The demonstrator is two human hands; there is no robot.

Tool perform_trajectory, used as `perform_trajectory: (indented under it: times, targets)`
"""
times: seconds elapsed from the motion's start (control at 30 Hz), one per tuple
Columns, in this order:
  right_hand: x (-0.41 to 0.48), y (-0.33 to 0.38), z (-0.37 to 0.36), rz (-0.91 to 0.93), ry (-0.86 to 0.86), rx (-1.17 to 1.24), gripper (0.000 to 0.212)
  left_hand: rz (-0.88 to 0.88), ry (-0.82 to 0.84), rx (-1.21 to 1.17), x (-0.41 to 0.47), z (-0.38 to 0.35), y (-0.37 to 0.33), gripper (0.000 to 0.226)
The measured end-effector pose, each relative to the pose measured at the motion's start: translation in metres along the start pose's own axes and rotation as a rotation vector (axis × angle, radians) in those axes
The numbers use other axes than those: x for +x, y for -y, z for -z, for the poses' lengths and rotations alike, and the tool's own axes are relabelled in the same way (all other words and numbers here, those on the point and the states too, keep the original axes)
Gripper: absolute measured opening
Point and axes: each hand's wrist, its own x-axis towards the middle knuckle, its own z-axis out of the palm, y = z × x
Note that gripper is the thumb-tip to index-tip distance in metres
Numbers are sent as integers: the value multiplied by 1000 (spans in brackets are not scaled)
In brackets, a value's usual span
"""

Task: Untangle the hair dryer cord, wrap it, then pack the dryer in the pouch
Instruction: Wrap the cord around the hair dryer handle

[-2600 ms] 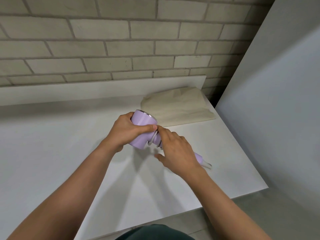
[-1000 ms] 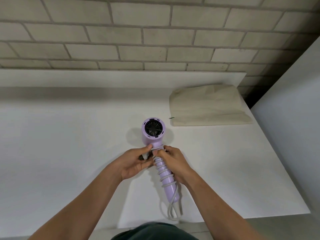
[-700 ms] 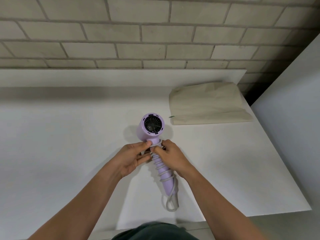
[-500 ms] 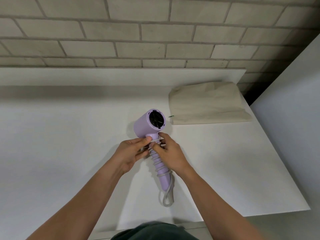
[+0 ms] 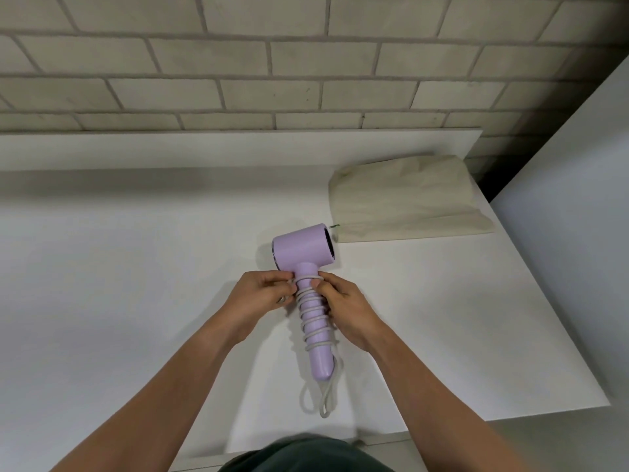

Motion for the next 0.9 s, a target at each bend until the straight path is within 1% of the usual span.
perform_trajectory:
  times: [0.07,0.1,0.17,0.23,0.37,0.43,0.53,0.67,0.83,0.9]
  targets:
    - [1,-2,2,-10,0,-14,23,-7,6,5,0,-1,1,21]
    - [2,-2,3,-10,-1,-33,24,-11,10,9,1,-1,2,28]
    - [4,-1,5,7,-10,-117,25,-18,23,34,3,0,3,46]
    - [7,1,8,28,-24,-227,25,-31,36,69,3,1,4,54]
    - [10,-1,12,40,-13,-328,27,-60,4,129,4,0,6,41]
    - [10,-2,12,59,-10,-362,26,-62,-31,158,4,-1,8,38]
    - [11,-1,14,87,-14,-386,31,-62,-77,217,2,-2,10,32]
    - [8,-2,15,76,-24,-380,38,-76,-56,224,-6,-3,13,19]
    - [6,1,13,92,-20,-402,39,-85,-62,222,-10,-2,14,17]
    - [4,5,12,95,-21,-411,38,-110,-71,288,-10,-2,15,16]
